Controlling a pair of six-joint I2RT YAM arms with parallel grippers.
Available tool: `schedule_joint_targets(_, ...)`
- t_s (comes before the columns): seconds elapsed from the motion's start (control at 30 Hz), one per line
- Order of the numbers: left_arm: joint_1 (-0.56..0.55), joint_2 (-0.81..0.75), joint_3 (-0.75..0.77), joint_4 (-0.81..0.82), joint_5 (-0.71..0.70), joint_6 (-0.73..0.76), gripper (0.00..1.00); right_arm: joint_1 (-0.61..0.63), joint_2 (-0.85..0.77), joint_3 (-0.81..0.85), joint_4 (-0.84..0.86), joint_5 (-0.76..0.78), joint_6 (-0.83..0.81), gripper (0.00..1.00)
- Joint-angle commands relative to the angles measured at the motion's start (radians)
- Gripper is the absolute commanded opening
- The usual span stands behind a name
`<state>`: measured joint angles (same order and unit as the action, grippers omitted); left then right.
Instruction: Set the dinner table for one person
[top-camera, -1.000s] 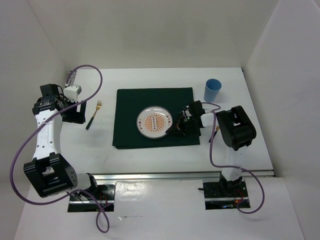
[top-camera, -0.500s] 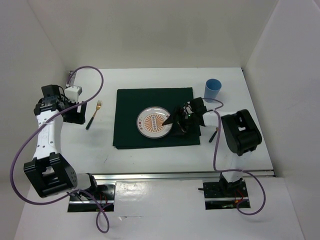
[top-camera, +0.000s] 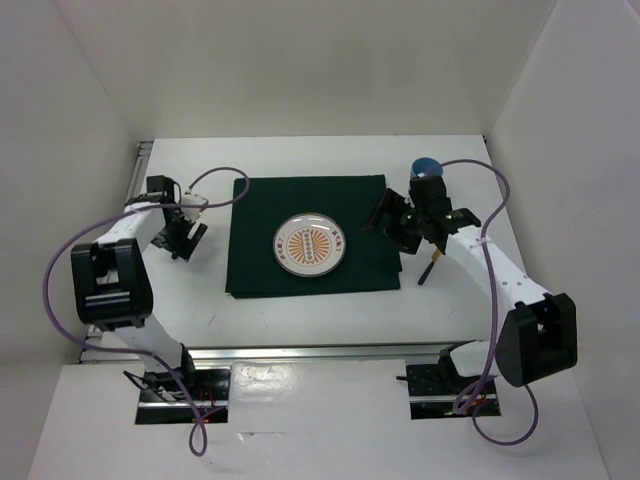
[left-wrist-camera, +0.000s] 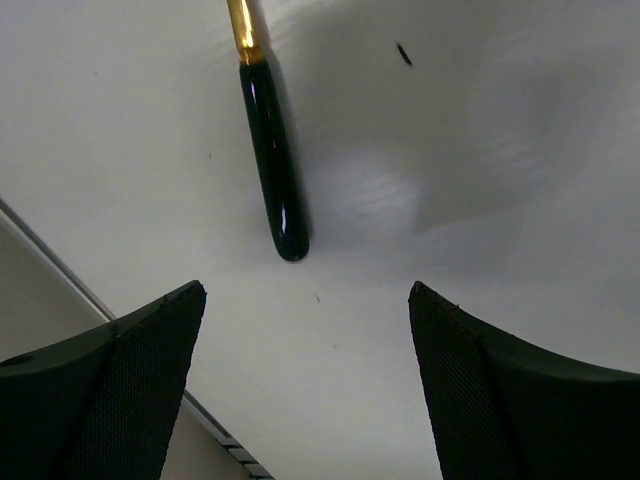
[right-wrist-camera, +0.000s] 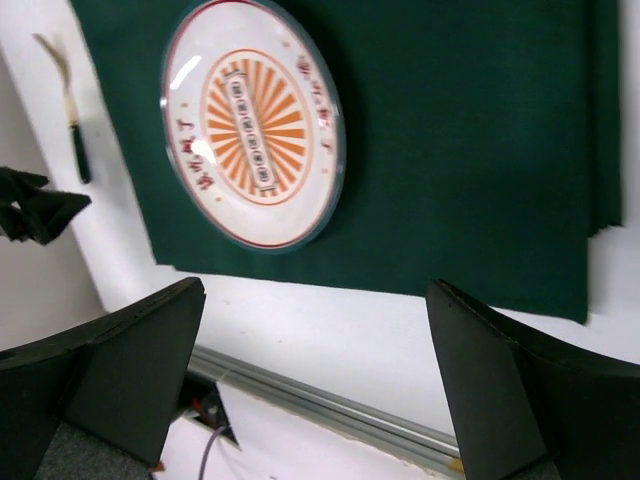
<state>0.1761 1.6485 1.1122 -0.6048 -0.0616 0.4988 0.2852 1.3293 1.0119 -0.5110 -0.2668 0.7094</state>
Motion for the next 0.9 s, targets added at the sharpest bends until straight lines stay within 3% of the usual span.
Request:
schedule_joint_targets(0.0, 0.003, 0.100, 0.115, 0.043, -0.018, 0.014, 0.89, -0.008, -0.024, -0.019, -0.121, 0.083, -0.047, 1.00)
schedule_joint_targets(0.23, 0.003, 0.286, 0.210, 0.031, 0.023, 0.014, 0.89, -0.017, -0.114, -0.081, -0.100, 0.083, -0.018, 1.00)
schedule_joint_targets(0.37, 0.013, 0.353, 0.242, 0.010, 0.058, 0.004, 0.82, -0.017, -0.124, -0.056, -0.130, 0.121, -0.027, 1.00)
schedule_joint_targets(0.63, 0.063, 0.459, 0.327, -0.128, 0.173, -0.025, 0.34, -0.017, -0.143, 0.005, -0.150, 0.173, -0.027, 1.00)
schedule_joint_targets(0.67, 0.075, 0.459, 0.327, -0.141, 0.189, -0.035, 0.24, -0.017, -0.153, 0.005, -0.150, 0.173, -0.027, 1.00)
schedule_joint_targets(0.7, 0.076, 0.459, 0.327, -0.150, 0.189, -0.045, 0.06, -0.017, -0.153, 0.005, -0.150, 0.173, -0.027, 1.00)
schedule_joint_targets(0.73, 0.088, 0.450, 0.327, -0.150, 0.201, -0.054, 0.00, -0.017, -0.165, 0.005, -0.150, 0.182, -0.027, 1.00)
schedule_joint_targets(0.87, 0.097, 0.426, 0.327, -0.207, 0.270, -0.100, 0.00, -0.017, -0.165, 0.005, -0.159, 0.182, -0.027, 1.00)
